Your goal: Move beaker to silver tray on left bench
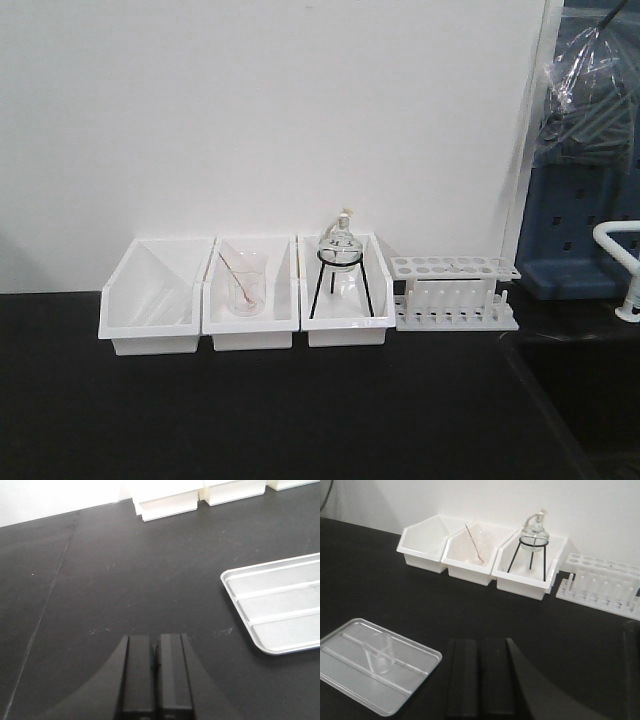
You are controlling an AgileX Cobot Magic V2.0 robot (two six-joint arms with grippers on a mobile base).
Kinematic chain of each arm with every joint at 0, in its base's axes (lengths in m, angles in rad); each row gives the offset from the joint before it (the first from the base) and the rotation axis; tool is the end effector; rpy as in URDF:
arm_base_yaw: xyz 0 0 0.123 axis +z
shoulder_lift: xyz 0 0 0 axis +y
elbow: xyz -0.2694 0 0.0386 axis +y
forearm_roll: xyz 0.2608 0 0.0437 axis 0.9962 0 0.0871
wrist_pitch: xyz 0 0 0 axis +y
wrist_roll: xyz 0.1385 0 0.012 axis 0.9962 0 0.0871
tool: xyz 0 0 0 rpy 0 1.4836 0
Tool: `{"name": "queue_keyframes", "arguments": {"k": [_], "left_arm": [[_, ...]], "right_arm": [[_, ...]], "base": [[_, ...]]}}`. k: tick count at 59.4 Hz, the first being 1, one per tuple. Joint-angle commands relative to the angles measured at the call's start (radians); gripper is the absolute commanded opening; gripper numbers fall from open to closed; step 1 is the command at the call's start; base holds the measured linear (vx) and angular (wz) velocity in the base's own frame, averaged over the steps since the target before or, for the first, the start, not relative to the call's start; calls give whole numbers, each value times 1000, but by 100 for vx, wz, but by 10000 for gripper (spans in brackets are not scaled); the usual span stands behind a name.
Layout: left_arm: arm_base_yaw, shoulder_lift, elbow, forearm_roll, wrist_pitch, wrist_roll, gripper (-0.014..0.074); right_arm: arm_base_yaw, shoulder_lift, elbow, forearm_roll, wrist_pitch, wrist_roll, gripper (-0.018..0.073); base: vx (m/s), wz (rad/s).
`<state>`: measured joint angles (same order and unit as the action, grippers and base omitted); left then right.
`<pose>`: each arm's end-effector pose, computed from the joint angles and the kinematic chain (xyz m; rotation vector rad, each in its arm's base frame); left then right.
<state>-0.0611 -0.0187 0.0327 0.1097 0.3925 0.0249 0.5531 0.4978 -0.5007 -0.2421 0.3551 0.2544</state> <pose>0.1234 -0.0017 0.1532 0.1482 1.8827 0.0841 0.1562 0.0828 0.2949 -0.4206 1.7893 0.3322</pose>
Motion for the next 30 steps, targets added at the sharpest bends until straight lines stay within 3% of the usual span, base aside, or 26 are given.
{"name": "queue_keyframes", "arguments": {"k": [1,9,18,30], "left_arm": [[-4,-8,20,-3,-83,-2,1],[-4,-8,20,-3,-83,-2,1],[-4,-8,20,-3,-83,-2,1],[-4,-8,20,-3,-83,-2,1]], "right_arm": [[-108,-9,5,135,-108,-167,-11],[-267,-78,122,140,-233,-175,-11],[-395,-227,301,150,-348,-174,-11],[-456,-416,481,213,-381,-170,-11]], "base": [[0,0],[0,0],[0,0],[0,0]]}}
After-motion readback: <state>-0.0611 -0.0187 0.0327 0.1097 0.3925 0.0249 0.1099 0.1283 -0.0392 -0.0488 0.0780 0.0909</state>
